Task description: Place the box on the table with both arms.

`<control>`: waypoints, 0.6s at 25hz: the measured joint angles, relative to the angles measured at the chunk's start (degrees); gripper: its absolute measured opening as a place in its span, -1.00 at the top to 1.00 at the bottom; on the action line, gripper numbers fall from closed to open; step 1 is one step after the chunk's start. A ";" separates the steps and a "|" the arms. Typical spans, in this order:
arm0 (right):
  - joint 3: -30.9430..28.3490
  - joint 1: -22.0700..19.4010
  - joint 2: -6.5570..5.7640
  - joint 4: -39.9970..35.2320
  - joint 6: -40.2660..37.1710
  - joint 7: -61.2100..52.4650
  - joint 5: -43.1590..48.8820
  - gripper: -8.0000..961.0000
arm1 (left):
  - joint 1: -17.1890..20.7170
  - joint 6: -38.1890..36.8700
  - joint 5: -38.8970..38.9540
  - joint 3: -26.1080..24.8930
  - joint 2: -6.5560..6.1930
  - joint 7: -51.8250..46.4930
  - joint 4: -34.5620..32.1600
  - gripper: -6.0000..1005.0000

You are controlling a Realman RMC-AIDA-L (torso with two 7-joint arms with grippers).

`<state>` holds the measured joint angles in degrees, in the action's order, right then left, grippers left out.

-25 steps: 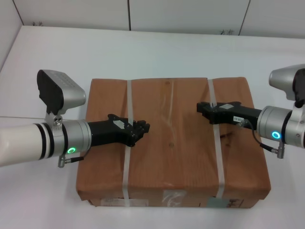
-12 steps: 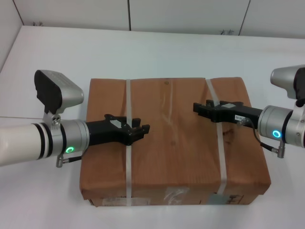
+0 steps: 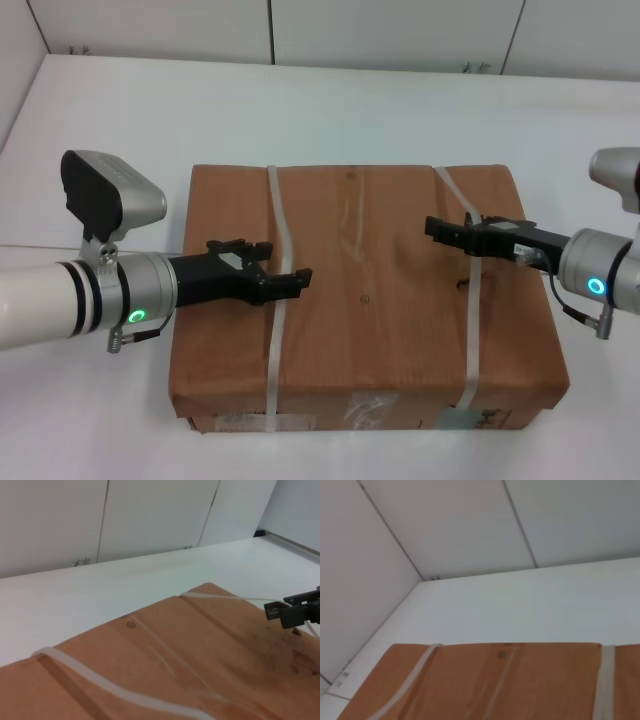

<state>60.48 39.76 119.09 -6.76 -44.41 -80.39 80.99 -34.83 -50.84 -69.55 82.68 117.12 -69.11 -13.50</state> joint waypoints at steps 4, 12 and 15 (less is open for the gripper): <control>-0.02 -1.45 0.01 -0.67 0.17 0.37 -1.61 -0.64 | 0.57 -0.35 0.13 -0.41 -0.04 0.01 -0.62 -0.58; 0.00 -6.44 0.01 -5.66 -2.55 0.50 -4.21 -0.65 | 2.85 -4.27 0.31 -1.32 -0.56 -0.58 -4.64 -0.58; -0.01 -8.16 0.00 -7.57 -4.28 0.76 -4.85 -0.65 | 4.57 -5.88 0.49 -2.48 -0.58 -0.65 -7.34 -0.58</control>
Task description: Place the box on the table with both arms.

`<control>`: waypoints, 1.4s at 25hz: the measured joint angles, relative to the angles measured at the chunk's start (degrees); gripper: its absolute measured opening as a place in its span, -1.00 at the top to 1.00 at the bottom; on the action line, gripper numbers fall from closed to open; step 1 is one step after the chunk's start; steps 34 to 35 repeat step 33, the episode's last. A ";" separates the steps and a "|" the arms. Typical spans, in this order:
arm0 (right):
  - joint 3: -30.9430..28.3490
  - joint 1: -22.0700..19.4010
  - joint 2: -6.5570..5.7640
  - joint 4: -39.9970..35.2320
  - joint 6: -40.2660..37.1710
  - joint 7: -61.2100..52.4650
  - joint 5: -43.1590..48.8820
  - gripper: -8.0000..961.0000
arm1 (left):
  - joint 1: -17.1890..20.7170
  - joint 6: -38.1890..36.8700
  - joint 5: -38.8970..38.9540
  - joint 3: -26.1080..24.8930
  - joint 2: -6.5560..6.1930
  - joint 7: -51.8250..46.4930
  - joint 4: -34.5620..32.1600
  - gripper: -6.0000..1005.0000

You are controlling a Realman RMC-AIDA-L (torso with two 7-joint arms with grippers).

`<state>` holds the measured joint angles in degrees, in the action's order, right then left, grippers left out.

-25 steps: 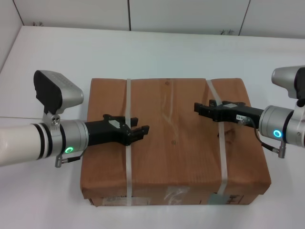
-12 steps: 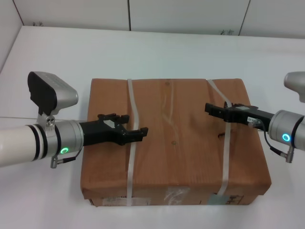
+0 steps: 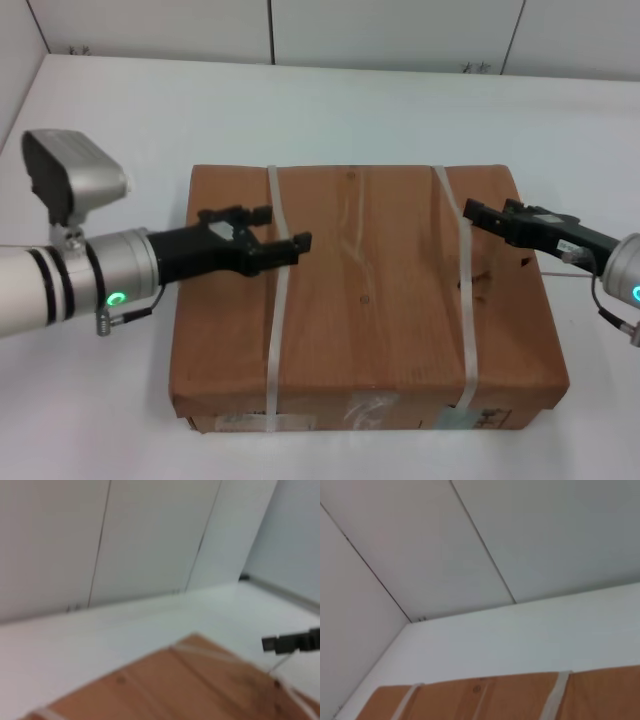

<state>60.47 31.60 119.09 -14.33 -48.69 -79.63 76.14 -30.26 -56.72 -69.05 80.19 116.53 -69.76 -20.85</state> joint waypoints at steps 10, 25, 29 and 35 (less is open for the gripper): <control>1.78 -3.94 -0.57 -7.25 -25.27 18.25 1.09 -0.65 | 4.09 -25.44 0.34 -6.17 -5.08 -2.13 -5.78 -0.58; -0.07 -4.66 -1.04 -15.47 -52.95 19.41 11.32 -0.65 | 2.84 -45.80 -3.70 -5.79 -9.33 -0.46 -7.17 -0.58; -0.15 -4.92 -0.92 -15.54 -53.14 19.70 11.32 -0.65 | 2.83 -45.33 -3.61 -6.38 -8.95 -0.64 -7.24 -0.58; -0.19 -4.94 -0.84 -15.49 -52.97 19.78 11.31 -0.65 | 2.83 -45.26 -3.61 -6.94 -8.88 -0.77 -7.20 -0.58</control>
